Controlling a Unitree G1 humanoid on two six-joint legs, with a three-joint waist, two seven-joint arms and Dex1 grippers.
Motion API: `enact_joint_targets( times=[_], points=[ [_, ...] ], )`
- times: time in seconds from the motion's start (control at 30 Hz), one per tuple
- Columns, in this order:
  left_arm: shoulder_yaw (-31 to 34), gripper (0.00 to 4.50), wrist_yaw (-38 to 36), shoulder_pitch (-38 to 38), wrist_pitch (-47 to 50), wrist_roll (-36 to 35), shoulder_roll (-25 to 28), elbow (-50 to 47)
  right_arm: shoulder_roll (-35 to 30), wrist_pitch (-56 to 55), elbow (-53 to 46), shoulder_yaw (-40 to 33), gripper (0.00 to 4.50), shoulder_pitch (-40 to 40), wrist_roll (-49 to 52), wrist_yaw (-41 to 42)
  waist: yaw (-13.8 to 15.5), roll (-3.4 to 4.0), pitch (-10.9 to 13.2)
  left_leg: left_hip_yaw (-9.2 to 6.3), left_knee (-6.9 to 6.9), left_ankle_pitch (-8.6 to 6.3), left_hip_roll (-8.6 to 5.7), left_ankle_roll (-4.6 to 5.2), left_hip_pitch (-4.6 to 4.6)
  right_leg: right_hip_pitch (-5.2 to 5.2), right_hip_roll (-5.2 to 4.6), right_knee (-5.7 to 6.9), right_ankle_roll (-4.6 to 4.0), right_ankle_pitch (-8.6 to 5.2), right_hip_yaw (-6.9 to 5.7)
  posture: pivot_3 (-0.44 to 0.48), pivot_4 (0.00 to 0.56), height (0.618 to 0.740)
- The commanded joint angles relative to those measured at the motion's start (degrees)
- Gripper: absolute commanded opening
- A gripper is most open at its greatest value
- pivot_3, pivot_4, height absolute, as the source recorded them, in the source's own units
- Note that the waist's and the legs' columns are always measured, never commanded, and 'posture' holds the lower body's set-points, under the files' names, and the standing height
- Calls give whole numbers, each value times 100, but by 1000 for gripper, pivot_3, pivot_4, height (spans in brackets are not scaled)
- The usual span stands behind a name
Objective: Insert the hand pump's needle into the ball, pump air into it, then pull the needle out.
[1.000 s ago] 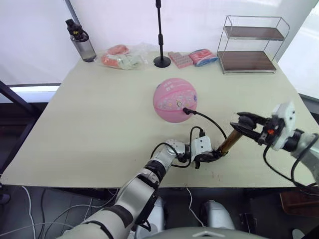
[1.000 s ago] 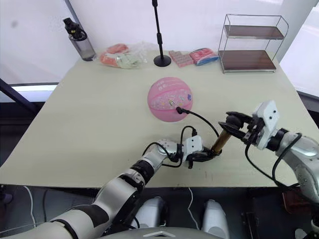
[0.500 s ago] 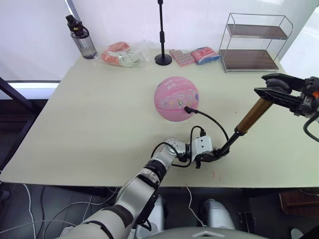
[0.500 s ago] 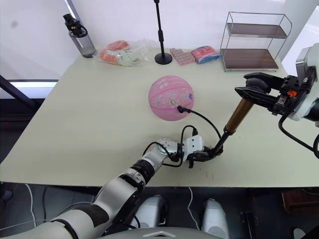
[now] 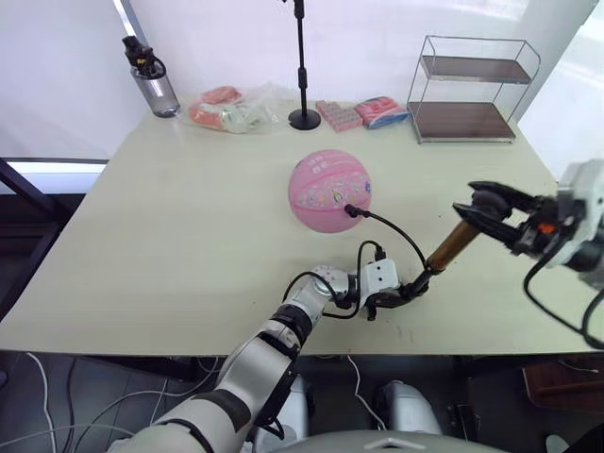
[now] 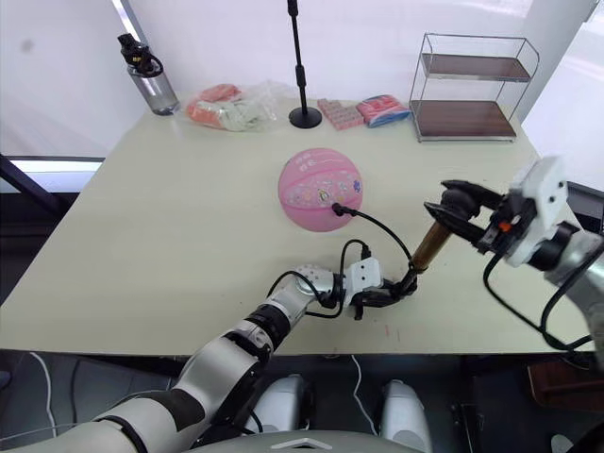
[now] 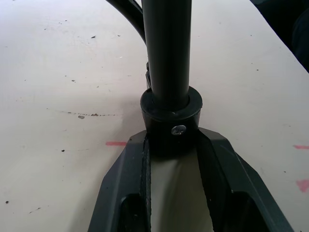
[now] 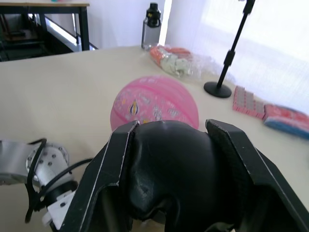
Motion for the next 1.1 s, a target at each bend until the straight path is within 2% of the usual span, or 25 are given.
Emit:
enact_joint_targets(
  times=[0.03,0.27,0.37,0.47,0.57,0.73,0.77,0.87,1.1],
  points=[
    [-309,1033,-47,320,389,402,140,579,222,-305,718,721,1786,356,-895,-51,-17,11,-11,1,0,0,1,0,1,0,0,1,0,0,0,0,150,731],
    [-302,1033,-13,302,390,396,117,596,875,-1509,1935,1349,1786,741,-1867,-3,-74,1,-53,-1,-1,0,1,0,7,6,-2,2,-2,0,-3,0,150,731],
    [-298,1033,-7,304,390,395,128,601,993,-1815,2009,1351,1786,782,-1952,-28,-96,8,-64,-1,-1,-1,1,-1,15,13,-6,2,-1,0,-3,0,150,731],
    [-301,1033,-7,306,388,404,136,604,924,-1711,1655,1184,1786,657,-1664,60,-104,8,-58,-2,-2,-13,3,-23,34,32,-6,2,-1,-1,-4,0,150,731],
    [-297,1033,-8,301,393,407,130,610,601,-1423,1132,905,1786,468,-1254,289,-98,18,-37,8,-4,-16,3,-28,51,41,-40,2,0,-1,-34,0,150,731],
    [-286,1033,-25,300,382,408,131,618,-62,-552,358,150,1786,-21,-209,412,-12,101,34,10,-14,-16,-9,-28,45,40,-78,1,2,-1,-87,0,150,731],
    [-287,1033,-30,300,380,407,134,619,-168,-430,310,4,1786,-116,-60,423,0,106,32,8,-14,-12,-13,-20,16,17,-79,1,1,0,-91,0,150,731],
    [-298,1033,-40,299,370,403,138,619,-644,61,217,-597,1786,-495,514,471,47,106,53,5,-9,1,-23,0,-20,-13,-75,1,-23,16,-98,0,150,731],
    [-308,1033,-43,303,357,402,141,620,-1276,847,242,-1459,1786,-1097,1449,425,47,74,91,1,-3,1,-20,0,-22,-8,-78,0,0,3,-104,0,150,731]
  ],
)
